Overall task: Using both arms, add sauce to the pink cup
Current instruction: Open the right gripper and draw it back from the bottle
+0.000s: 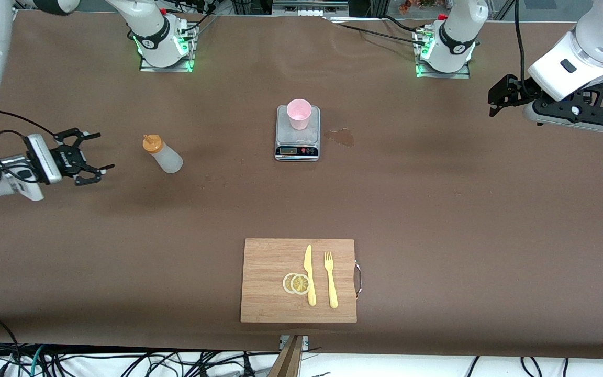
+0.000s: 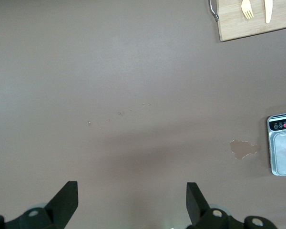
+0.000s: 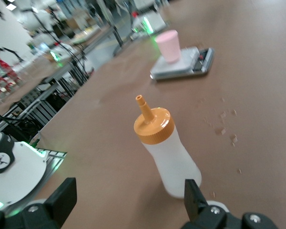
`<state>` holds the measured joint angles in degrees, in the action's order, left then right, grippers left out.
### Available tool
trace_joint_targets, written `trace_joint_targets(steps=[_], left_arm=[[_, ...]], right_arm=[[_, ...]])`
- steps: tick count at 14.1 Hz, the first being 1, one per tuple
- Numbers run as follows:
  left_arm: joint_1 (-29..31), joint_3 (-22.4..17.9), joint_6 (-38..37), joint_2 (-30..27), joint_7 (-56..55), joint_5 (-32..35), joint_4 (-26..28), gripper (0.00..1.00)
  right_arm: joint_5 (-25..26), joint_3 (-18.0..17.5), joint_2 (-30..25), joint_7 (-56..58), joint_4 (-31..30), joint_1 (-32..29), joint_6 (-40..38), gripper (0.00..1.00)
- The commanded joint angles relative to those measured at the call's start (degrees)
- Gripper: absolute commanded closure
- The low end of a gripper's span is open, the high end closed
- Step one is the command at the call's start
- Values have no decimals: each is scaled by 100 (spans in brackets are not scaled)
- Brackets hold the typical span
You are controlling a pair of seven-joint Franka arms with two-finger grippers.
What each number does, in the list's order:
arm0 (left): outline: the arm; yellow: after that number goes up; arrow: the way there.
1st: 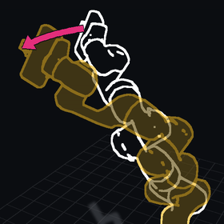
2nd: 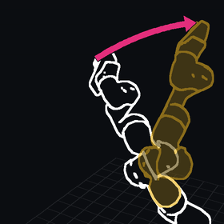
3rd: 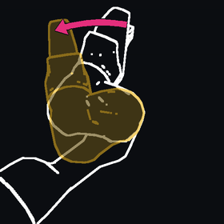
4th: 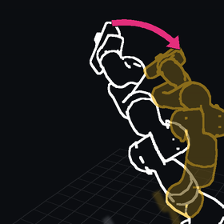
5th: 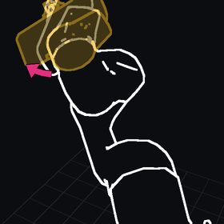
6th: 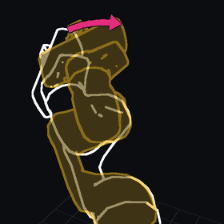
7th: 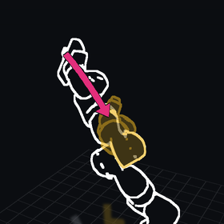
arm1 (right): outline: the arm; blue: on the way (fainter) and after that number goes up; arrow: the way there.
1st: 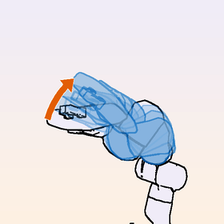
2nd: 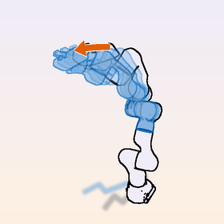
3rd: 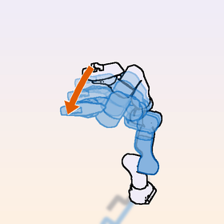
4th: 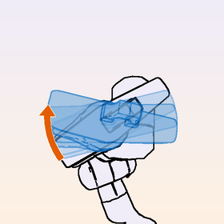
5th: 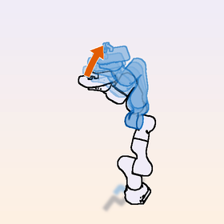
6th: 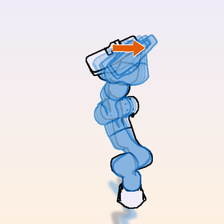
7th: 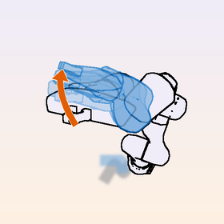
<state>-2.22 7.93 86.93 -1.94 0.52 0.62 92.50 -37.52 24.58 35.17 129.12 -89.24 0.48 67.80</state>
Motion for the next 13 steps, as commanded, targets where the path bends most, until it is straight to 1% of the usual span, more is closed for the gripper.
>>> trace_joint_targets(steps=[1,3,7,8,10,13], left_arm=[[12,-2,-141,28,53,-62,-136,0],[12,-2,-150,36,53,-62,-145,0],[12,-2,-141,36,44,-62,-145,0],[12,-2,-141,36,44,-62,-145,0],[12,-2,-141,36,44,-62,-145,0],[12,-2,-141,36,44,-62,-154,0]], right_arm=[[568,-321,-763,-1121,-375,-13,548,0],[815,-454,-1185,-1931,-524,5,874,0],[1623,-823,-1906,-3951,-560,128,1603,0],[1834,-823,-2108,-4539,-569,328,1701,0],[2370,-823,-2530,-6067,-560,662,1780,0],[2810,-815,-2944,-7704,-525,1146,1781,0]])
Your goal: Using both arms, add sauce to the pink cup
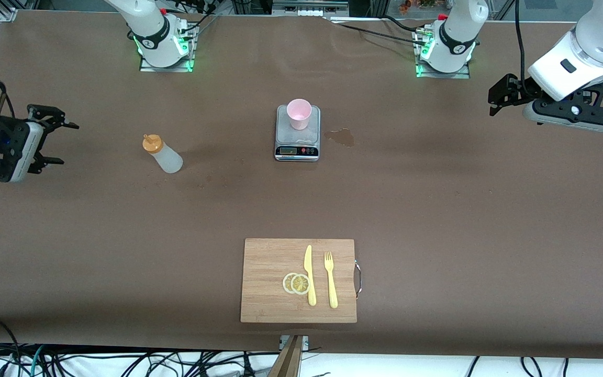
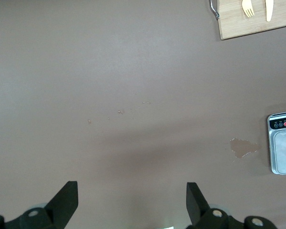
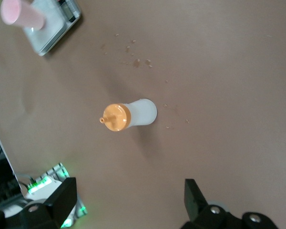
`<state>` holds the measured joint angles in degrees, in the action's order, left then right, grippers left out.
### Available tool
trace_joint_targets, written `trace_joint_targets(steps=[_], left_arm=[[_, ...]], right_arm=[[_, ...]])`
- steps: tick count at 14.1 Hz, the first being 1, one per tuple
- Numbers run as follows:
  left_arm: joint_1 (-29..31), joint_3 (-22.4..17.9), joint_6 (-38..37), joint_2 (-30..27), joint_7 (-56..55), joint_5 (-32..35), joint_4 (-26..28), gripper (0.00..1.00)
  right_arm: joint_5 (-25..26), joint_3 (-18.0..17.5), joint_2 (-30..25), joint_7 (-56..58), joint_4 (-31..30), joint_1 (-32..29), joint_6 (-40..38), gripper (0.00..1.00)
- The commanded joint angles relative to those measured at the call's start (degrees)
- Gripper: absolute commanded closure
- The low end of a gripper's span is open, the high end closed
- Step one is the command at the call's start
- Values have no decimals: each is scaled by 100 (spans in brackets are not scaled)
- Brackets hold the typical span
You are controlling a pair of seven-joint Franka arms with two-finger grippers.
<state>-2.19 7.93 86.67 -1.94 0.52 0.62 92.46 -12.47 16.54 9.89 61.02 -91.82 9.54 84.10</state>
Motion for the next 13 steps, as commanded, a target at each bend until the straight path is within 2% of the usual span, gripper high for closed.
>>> trace_joint_targets(steps=[1,7,9,11,13], left_arm=[[8,-2,-115,36,44,-62,-141,0],[8,-2,-115,36,44,-62,-150,0],[8,-2,-115,36,44,-62,-150,0],[8,-2,-115,36,44,-62,-141,0],[17,-2,-115,36,44,-62,-150,0]], right_arm=[[438,-11,-522,-1325,-257,390,150,0],[1114,-11,-1182,-4006,-292,1005,98,0],[1378,-81,-1279,-4404,-240,1068,89,0],[1379,-99,-1314,-4466,-196,1068,71,0],[1379,-125,-1420,-5000,-213,1068,45,0]])
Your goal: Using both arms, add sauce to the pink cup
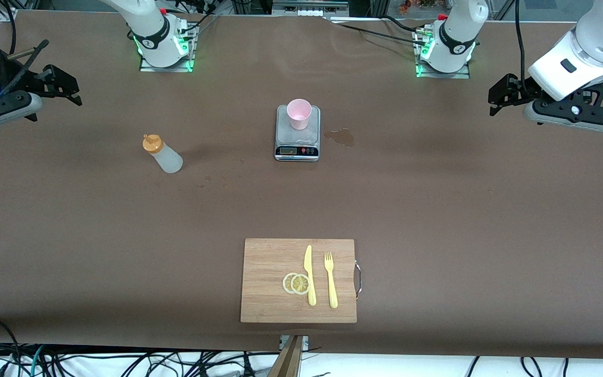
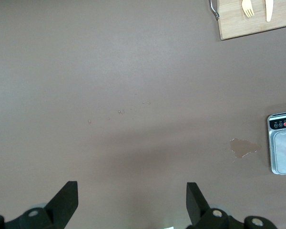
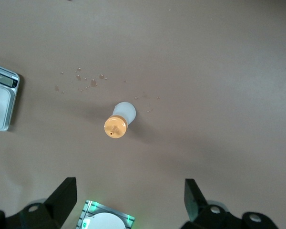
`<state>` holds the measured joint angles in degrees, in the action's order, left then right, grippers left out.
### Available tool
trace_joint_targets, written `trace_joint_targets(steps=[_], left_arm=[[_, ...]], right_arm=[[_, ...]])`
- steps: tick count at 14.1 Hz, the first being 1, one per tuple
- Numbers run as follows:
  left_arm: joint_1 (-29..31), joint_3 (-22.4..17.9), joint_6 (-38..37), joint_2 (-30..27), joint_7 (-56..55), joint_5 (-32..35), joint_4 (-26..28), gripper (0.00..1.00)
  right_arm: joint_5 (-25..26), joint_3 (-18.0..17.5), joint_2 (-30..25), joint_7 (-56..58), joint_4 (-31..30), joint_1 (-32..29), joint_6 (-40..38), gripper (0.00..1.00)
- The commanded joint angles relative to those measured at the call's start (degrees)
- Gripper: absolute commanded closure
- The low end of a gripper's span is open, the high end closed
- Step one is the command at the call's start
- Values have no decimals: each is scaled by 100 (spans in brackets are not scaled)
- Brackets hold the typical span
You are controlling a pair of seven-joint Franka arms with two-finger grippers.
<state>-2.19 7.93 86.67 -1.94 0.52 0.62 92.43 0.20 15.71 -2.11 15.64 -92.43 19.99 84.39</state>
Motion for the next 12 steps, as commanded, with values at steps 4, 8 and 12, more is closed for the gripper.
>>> trace_joint_targets(steps=[4,8,12], left_arm=[[17,-2,-106,45,45,-62,-147,0],[17,-2,-106,54,44,-62,-147,0],[17,-2,-106,54,44,-62,-147,0]], right_arm=[[130,-112,-193,-868,-135,40,60,0],[341,-253,-123,-967,-12,-4,33,0],[332,-174,-96,-958,59,-30,16,0]])
